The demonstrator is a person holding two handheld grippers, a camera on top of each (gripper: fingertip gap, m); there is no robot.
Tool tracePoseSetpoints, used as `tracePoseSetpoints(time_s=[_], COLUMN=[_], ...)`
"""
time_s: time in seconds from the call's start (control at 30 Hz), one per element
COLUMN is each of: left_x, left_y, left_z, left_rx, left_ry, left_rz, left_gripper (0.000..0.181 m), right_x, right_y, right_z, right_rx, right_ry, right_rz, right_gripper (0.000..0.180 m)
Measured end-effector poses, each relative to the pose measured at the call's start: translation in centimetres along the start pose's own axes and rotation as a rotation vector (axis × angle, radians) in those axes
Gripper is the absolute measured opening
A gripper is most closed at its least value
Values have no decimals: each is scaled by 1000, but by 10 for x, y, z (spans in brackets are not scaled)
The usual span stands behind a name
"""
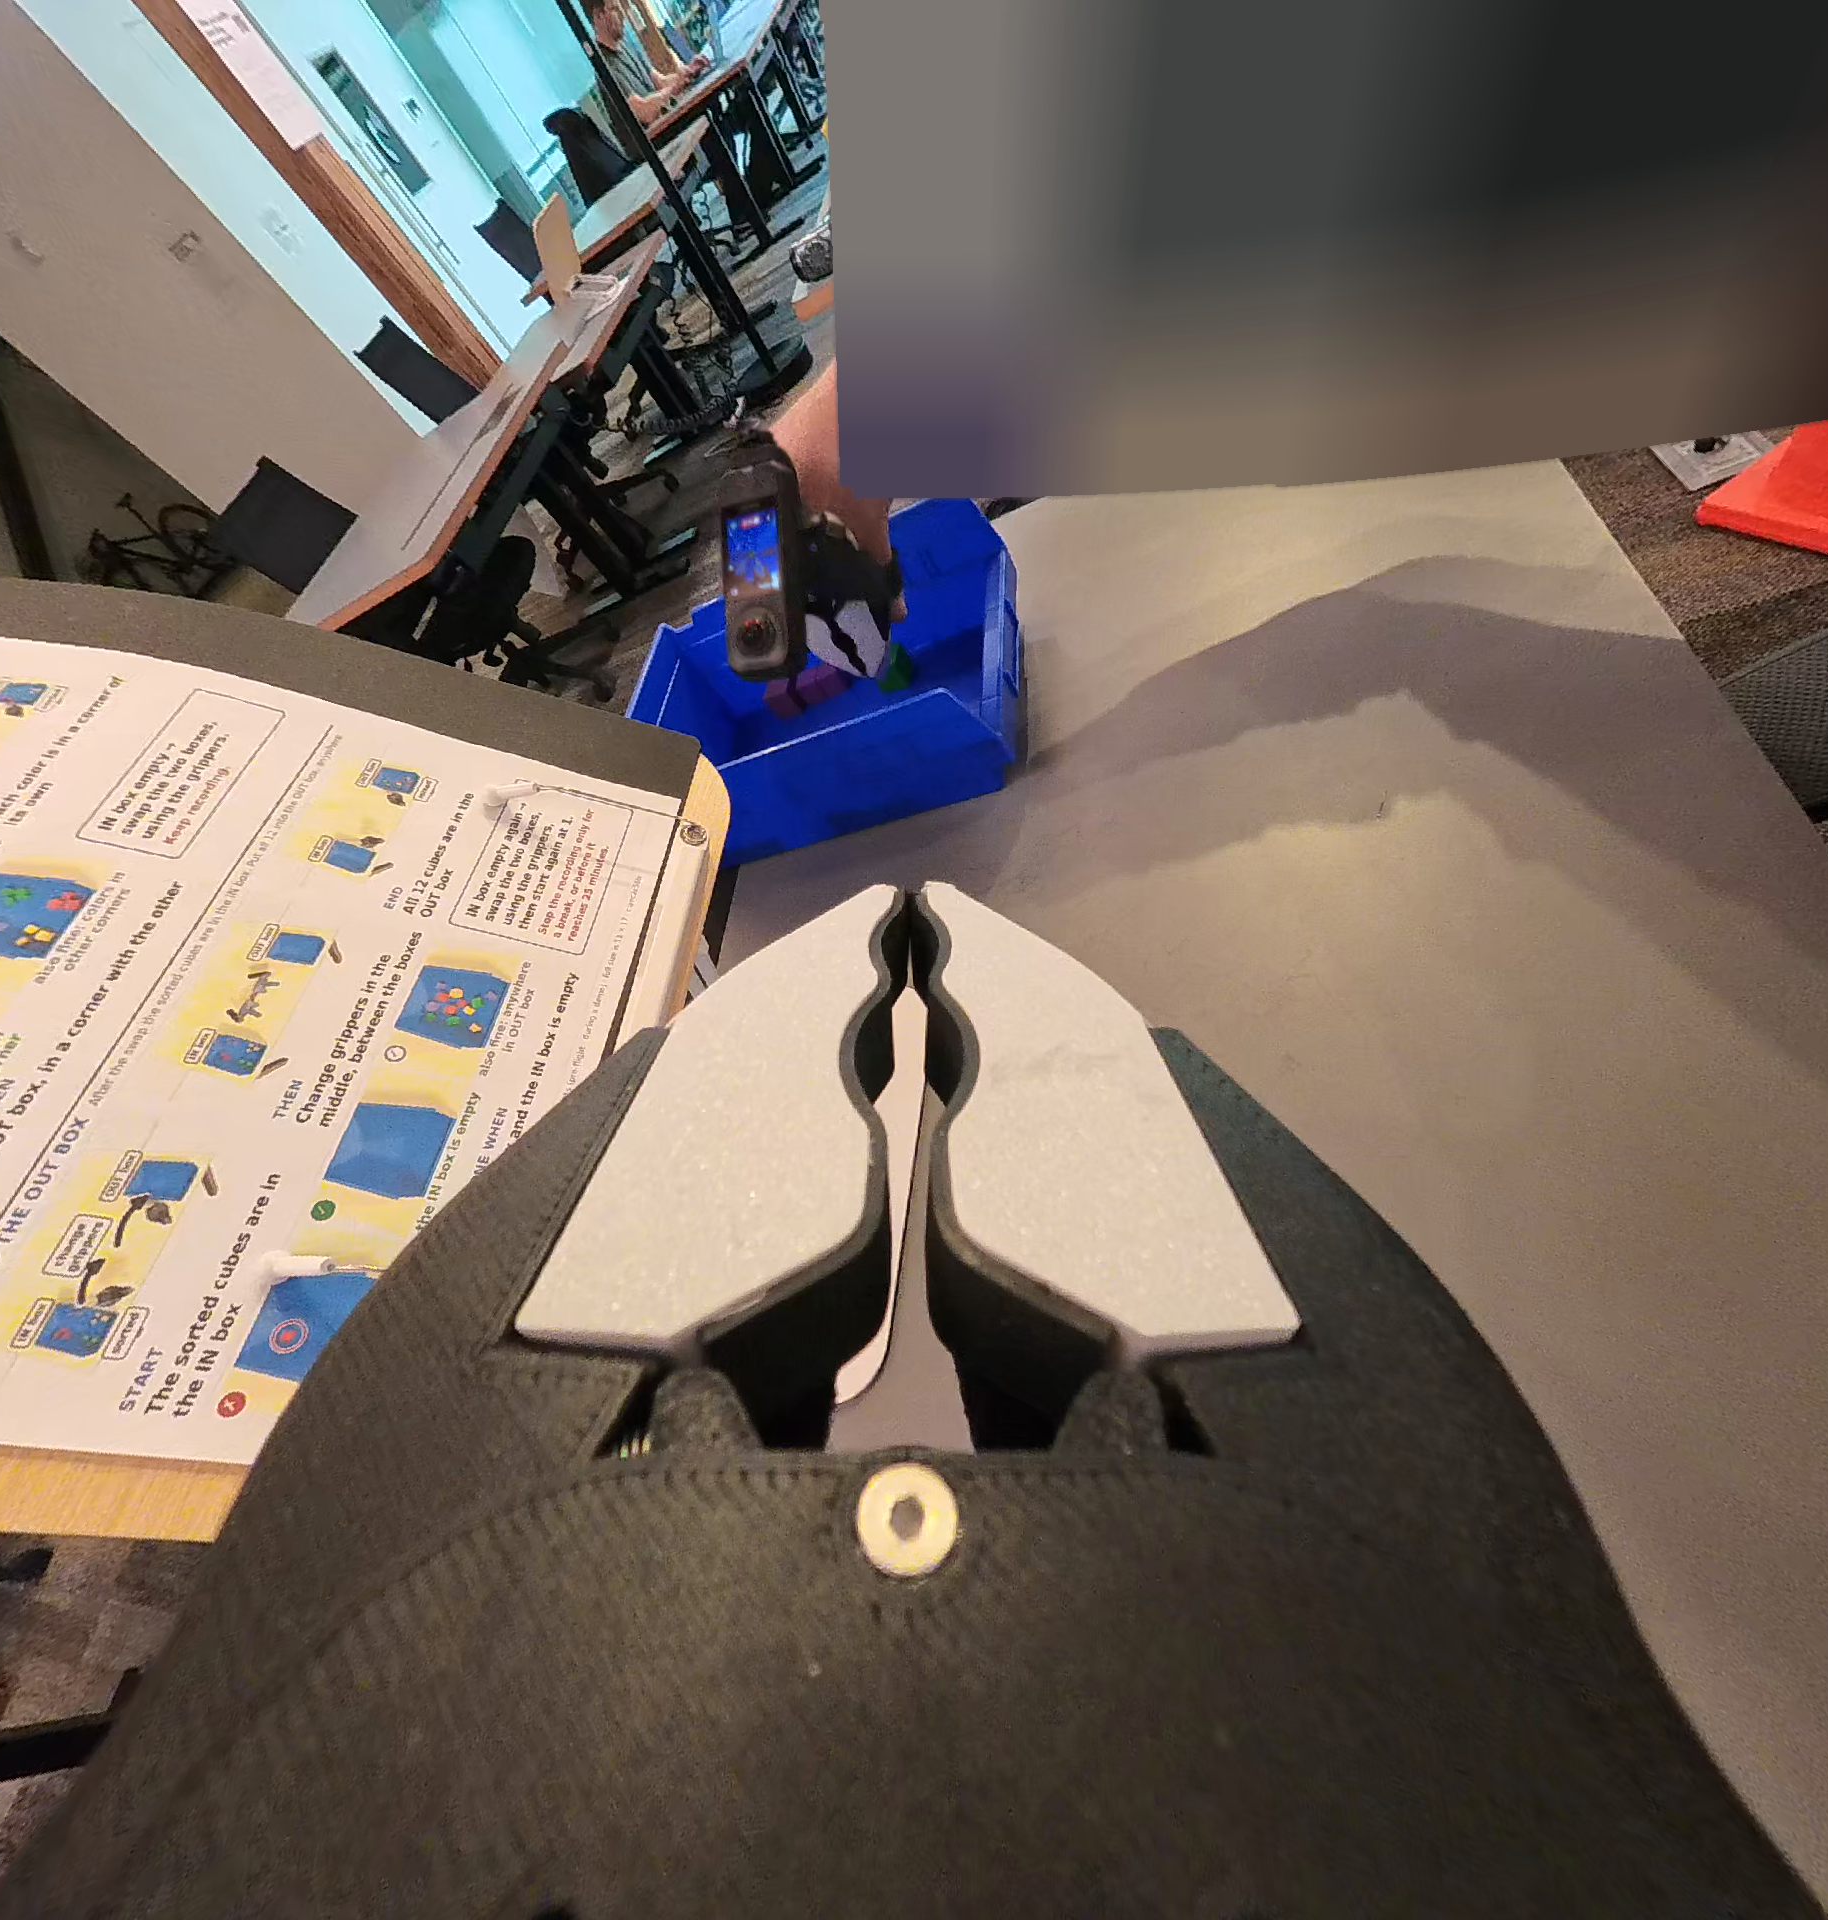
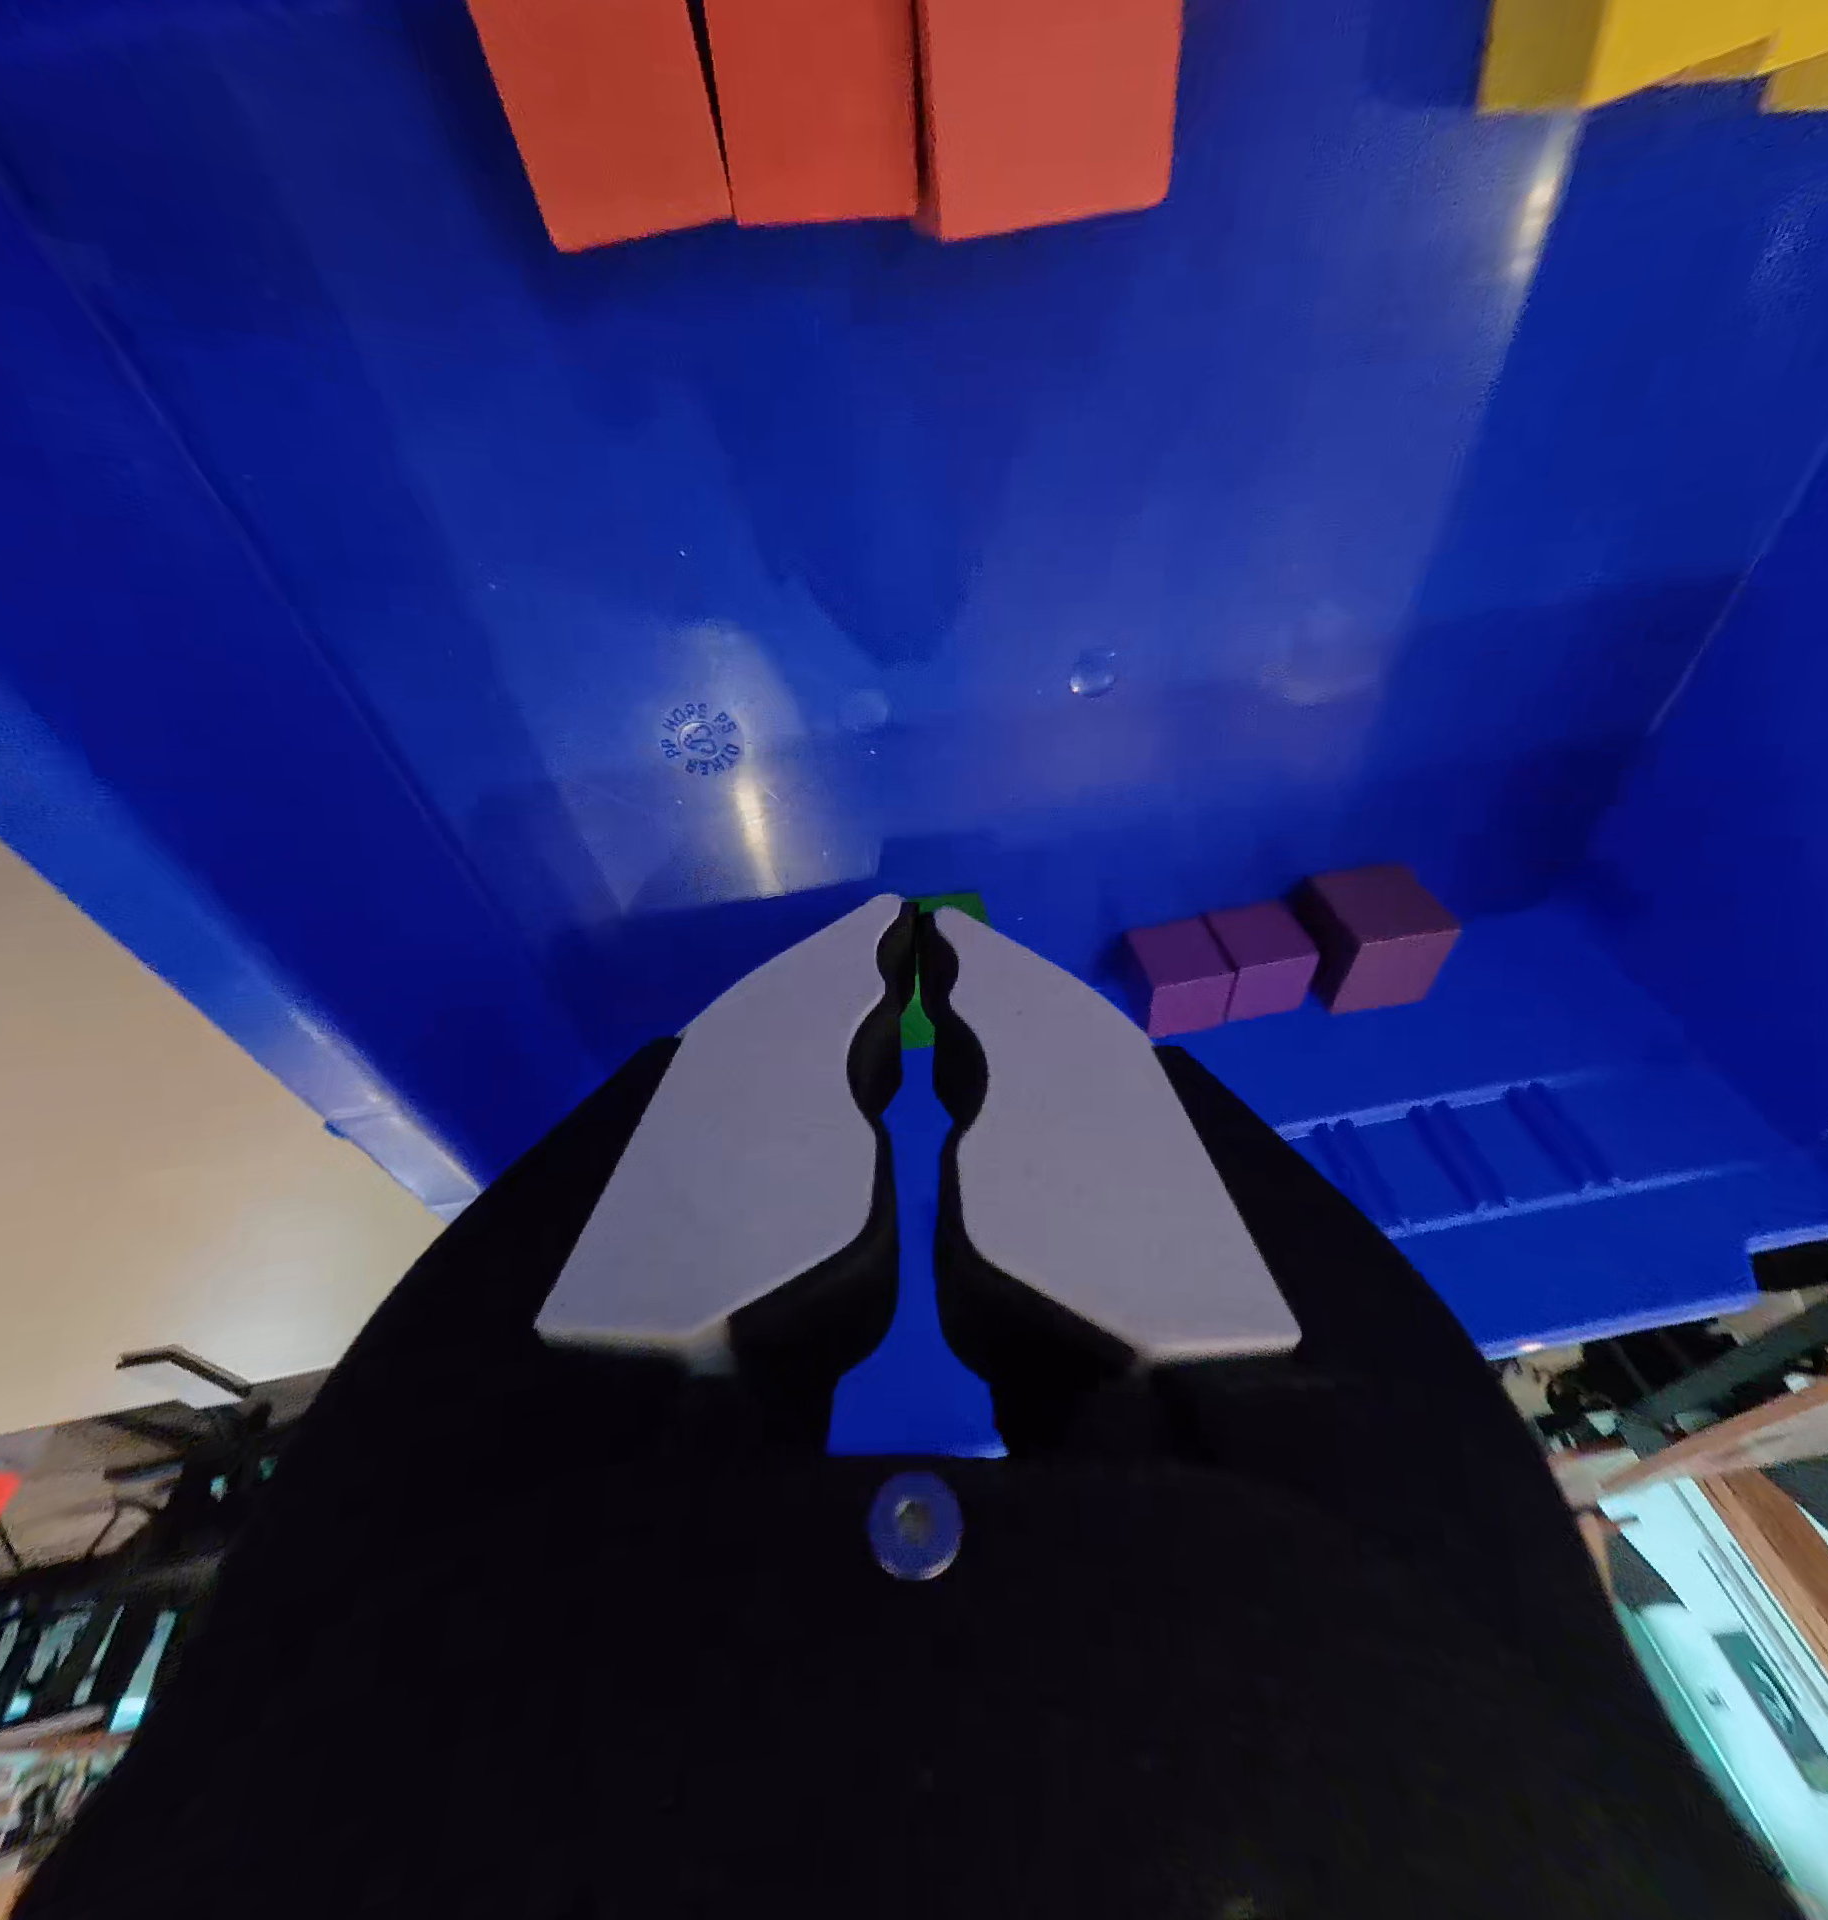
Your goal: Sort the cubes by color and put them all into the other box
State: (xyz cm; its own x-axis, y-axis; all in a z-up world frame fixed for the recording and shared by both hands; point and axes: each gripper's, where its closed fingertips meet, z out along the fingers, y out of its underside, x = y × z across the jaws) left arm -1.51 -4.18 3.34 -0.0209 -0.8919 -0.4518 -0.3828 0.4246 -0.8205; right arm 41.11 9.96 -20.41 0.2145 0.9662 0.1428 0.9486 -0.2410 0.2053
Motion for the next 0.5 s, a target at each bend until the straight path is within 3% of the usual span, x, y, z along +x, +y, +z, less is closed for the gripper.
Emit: tracePoseSetpoints(time_s=[0.5], left_x=[0], left_y=[1], left_z=[2], left_rx=[-8], left_ry=[4], left_rz=[1], left_gripper=[0], right_x=[-1], right_y=[36], right_z=[29], right_rx=[-225], right_ry=[-56], right_rz=[-8], right_gripper=[1])
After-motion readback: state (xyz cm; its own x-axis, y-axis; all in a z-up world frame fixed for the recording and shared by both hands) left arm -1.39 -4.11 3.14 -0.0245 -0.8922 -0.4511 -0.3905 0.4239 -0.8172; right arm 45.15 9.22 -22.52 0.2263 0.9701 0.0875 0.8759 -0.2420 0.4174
